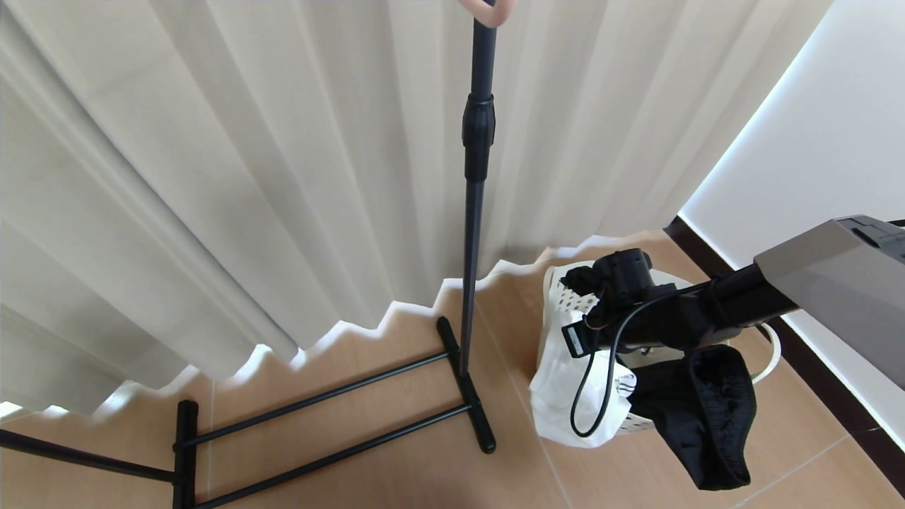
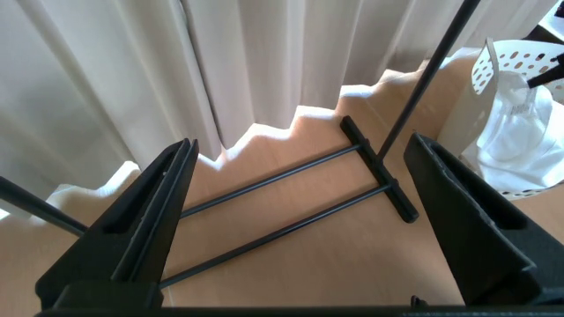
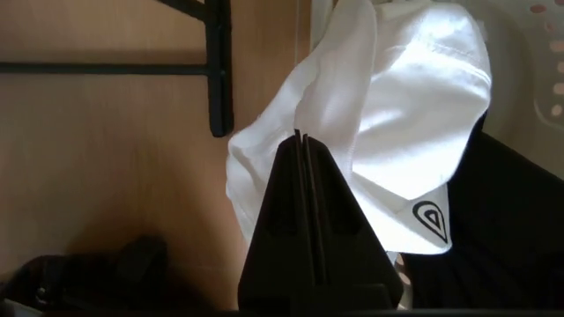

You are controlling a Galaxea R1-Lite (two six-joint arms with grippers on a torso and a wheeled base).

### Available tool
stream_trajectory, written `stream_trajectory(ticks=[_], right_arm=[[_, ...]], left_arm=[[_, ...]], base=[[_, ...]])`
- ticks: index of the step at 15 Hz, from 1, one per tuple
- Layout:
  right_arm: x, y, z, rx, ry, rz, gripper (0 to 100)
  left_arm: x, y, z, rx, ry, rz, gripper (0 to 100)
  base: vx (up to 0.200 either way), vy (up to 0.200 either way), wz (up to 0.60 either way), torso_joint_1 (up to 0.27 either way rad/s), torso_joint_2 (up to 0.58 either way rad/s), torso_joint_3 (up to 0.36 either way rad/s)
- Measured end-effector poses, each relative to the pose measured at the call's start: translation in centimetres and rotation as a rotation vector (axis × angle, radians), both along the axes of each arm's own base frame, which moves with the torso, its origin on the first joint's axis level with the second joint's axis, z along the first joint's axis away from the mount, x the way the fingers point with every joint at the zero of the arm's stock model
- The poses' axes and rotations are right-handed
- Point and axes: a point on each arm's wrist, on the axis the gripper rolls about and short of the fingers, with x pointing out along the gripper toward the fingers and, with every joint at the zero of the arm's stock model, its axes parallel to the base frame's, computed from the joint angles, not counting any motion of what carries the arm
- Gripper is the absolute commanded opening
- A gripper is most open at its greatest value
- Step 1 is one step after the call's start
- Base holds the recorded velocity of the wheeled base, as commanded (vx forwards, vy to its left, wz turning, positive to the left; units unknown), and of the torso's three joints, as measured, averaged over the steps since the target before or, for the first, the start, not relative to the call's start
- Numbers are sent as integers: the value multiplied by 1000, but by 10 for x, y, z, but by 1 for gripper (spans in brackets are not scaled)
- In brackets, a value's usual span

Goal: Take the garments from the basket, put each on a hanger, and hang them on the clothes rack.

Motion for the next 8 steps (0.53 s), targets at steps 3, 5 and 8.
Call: stream_trajectory(ticks=[3,5,8], right_arm=[[-8,-1,-3,-19,10,19,0],[-10,-2,-5,-25,17,12,0],[-12,-3,-7,-36,24,2,0]], left_arm=[[0,0,0,1,0,0,100],[0,0,0,1,0,0,100],[0,0,0,1,0,0,100]], base=[[0,0,0,0,0,0],[0,0,0,0,0,0],[0,0,0,0,0,0]])
